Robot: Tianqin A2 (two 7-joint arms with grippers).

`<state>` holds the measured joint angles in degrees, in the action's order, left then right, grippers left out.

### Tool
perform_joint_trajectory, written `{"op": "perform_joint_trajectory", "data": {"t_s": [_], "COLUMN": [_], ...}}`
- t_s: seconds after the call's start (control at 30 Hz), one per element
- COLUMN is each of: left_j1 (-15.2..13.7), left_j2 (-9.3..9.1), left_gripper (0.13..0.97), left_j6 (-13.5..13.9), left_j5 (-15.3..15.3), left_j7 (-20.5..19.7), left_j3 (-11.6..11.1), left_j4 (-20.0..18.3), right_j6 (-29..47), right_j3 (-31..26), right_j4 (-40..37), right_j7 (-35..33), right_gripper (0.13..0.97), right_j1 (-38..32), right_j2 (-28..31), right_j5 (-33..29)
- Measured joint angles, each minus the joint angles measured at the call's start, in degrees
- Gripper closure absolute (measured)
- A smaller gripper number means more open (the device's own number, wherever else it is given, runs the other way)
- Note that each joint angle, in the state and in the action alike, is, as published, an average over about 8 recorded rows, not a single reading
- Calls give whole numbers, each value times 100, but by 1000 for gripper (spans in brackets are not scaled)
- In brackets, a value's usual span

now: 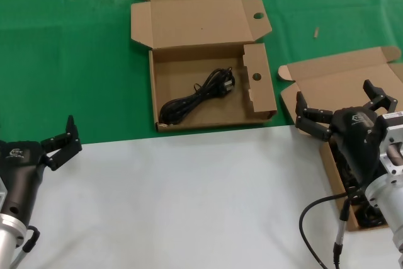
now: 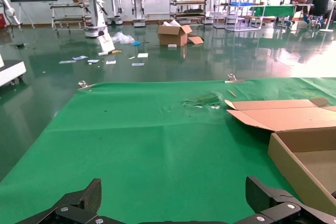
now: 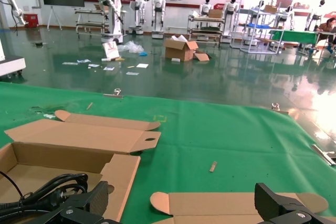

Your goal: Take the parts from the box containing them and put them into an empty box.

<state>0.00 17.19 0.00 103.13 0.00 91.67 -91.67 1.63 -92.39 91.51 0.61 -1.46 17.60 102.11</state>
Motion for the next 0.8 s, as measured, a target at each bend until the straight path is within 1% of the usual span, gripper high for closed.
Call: {"op": "perform_joint_trajectory", "data": {"t_s": [0.8], "left_j1": [0], "left_j2": [0], "left_gripper": [132], "left_j6": [0], "left_j5": [0], "left_j7": [0], "left_j3": [0], "left_j4": [0], "right_j6": [0], "right_j3": [0], "right_j4": [0], "right_j7": [0], "right_gripper": [129], "right_j1": [0], "right_j2": [0], "right_j5": [0]}}
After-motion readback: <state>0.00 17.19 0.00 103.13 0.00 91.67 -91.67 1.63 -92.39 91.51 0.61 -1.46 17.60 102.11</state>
